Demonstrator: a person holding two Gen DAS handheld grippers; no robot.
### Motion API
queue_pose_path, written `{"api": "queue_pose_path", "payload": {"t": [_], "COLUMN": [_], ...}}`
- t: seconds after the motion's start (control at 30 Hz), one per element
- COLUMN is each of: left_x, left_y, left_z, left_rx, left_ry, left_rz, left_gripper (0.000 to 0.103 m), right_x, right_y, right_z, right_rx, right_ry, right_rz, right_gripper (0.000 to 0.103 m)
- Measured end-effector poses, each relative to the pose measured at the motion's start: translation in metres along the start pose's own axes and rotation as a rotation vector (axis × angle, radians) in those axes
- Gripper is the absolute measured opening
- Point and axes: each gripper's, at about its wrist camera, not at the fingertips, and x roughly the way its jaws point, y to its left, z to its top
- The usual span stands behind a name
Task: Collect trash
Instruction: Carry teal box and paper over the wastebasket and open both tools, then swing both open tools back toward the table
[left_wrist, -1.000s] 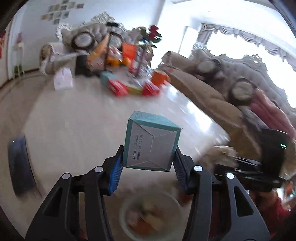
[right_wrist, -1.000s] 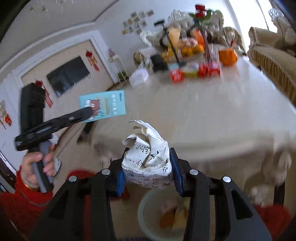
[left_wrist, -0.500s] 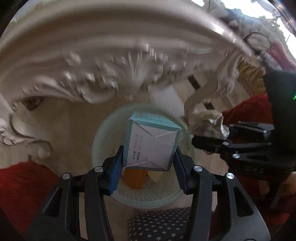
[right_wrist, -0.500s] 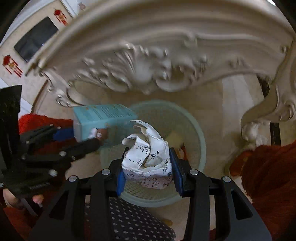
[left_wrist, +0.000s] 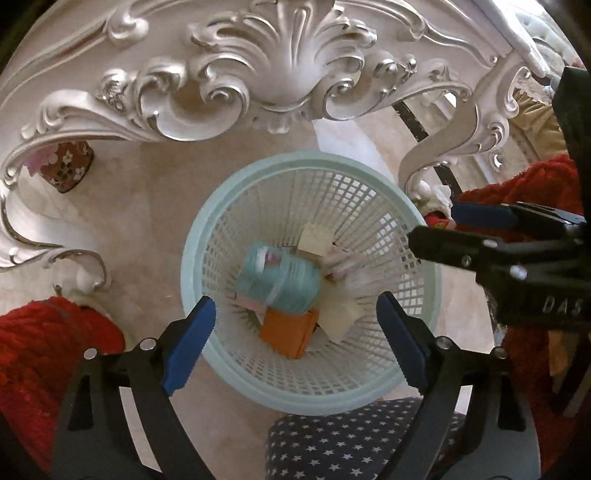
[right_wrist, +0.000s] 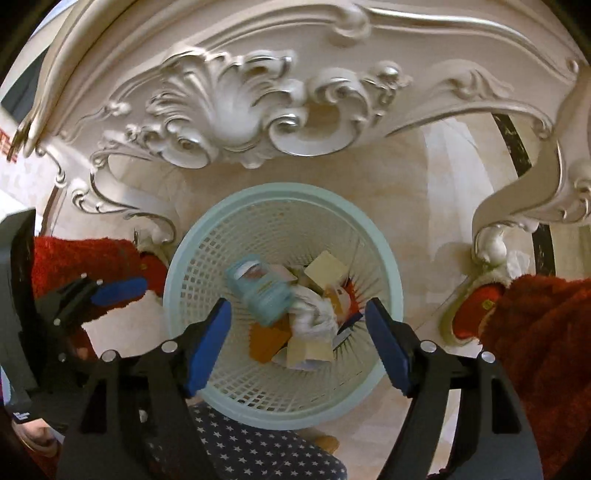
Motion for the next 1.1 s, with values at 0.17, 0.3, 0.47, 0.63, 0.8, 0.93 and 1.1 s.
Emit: {"api": "queue_pose_path", "payload": {"t": [0.17,0.3,0.47,0.63,0.8,0.93,1.1], "left_x": [0.006,0.010,0.012,0.001,-0.034,-0.091,-0.181], "left_y": [0.003,0.002,-0.007,-0.009,0.001,0.002,0.000], "left_z": [-0.002,-0.002,-0.005,-0.006,-0.006,-0.002,0.036], "left_rx": [-0.001,0.008,0.052,0.056,-0.009,-0.021,0.014], "left_ry": [0.024,0.047,0.062,0.028,-0.065,-0.179,-0.366], "left_rz": [0.024,0.041,0.062,0.049,-0.047,-0.148,-0.200], "left_gripper": [0.086,0.086,0.086,0.086,0.086,0.086,0.086], "right_x": [0.002,0.008,0.010,0.004,-0.034,-0.096,-0.177], "right_y": [-0.007,-0.009,-0.009,-0.006,0.000,0.012,0.022], "right_z": [-0.002,-0.003,-0.005,-0.009,-0.013,-0.023,0.009], "right_rx": [0.033,0.047,0.053,0.037,0.038,-0.009,-0.071], "right_ry": [0.015,0.039,0.061,0.048,-0.073,-0.241,-0.480], "right_rz": [-0.004,-0.010,-0.012,-0.004,0.080,0.184,0.188], "right_gripper": [0.071,0.071,0.071,0.071,0.071,0.071,0.074]}}
